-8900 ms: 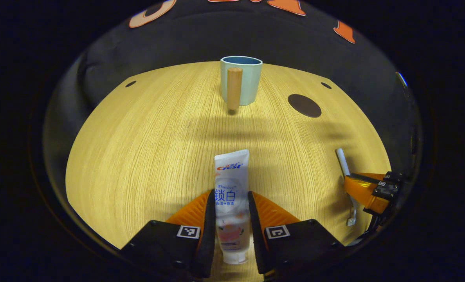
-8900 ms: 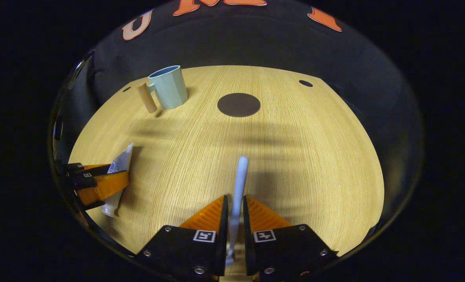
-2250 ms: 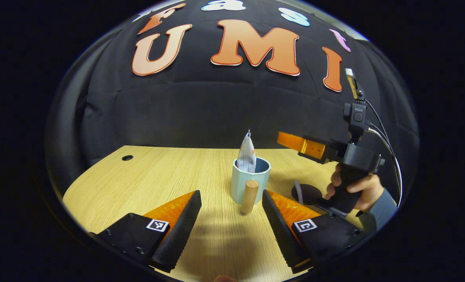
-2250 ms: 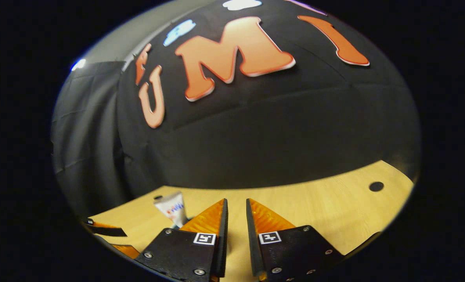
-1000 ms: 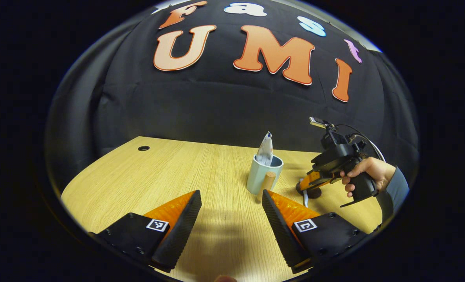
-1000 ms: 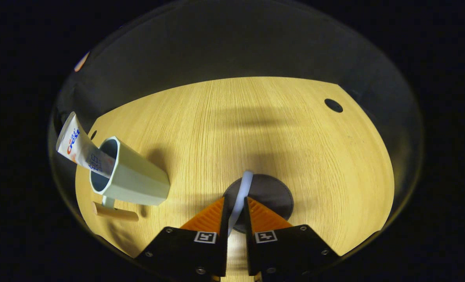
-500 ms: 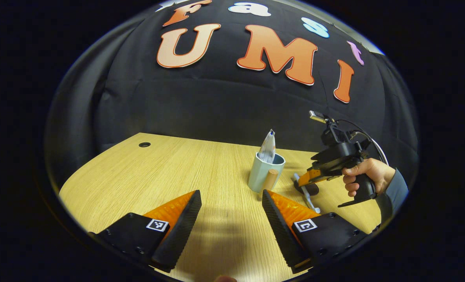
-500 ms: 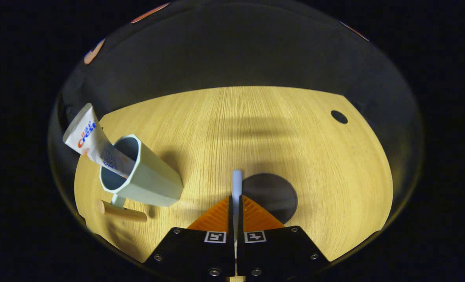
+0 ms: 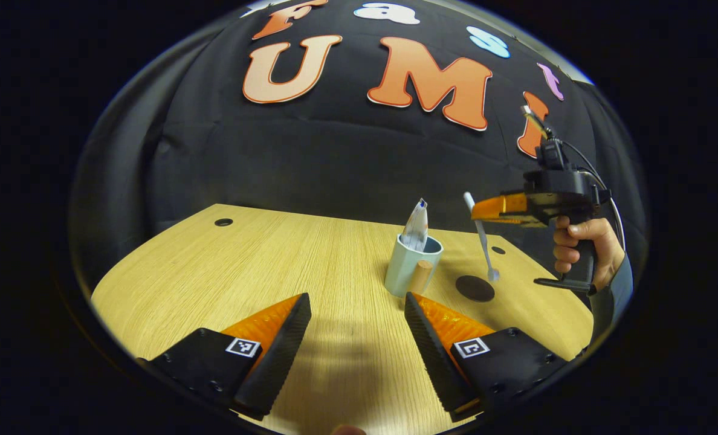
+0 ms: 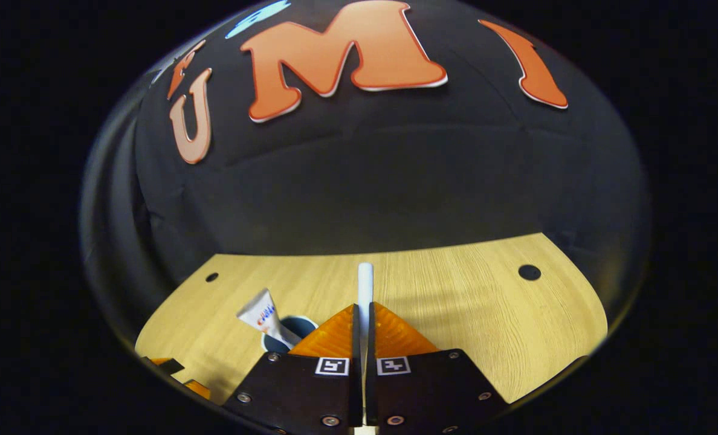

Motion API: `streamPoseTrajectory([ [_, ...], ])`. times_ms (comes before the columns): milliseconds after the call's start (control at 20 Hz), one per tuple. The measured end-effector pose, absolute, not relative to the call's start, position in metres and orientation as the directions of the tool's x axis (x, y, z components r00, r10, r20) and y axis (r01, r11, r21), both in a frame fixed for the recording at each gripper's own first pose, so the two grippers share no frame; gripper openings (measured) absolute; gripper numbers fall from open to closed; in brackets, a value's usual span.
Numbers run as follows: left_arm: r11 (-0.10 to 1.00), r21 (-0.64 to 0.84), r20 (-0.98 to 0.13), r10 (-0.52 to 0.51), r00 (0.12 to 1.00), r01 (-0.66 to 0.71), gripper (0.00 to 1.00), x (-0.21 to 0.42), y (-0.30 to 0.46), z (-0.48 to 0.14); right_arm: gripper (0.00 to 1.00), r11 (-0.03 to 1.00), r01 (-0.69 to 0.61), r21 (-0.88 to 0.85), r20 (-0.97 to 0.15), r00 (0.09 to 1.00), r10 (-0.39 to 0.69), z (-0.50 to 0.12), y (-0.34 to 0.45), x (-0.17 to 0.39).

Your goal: Put the toothbrush and toothpaste on the desktop into the cup, then pick up the cup and place it on the coaster on the desktop.

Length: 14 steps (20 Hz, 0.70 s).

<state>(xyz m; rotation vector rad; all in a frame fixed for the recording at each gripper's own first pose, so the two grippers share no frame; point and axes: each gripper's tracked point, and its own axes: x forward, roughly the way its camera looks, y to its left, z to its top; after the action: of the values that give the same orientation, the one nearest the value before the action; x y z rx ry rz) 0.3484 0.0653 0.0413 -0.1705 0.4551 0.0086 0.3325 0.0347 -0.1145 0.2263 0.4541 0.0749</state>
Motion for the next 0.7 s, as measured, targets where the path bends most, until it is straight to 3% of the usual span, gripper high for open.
streamPoseTrajectory([
  [450, 0.99, -0.134, -0.468, -0.021, 0.884, -0.048, 1.0, 0.354, 0.066, 0.022, 0.02, 0.936, -0.15, 0.318, -0.036, 0.985, 0.17, -0.029, 0.051, 0.35],
  [700, 0.989, -0.134, -0.486, -0.016, 0.874, -0.056, 1.0, 0.358, 0.066, 0.013, 0.02, 0.925, -0.217, 0.31, 0.063, 0.976, 0.208, -0.029, 0.075, 0.365],
])
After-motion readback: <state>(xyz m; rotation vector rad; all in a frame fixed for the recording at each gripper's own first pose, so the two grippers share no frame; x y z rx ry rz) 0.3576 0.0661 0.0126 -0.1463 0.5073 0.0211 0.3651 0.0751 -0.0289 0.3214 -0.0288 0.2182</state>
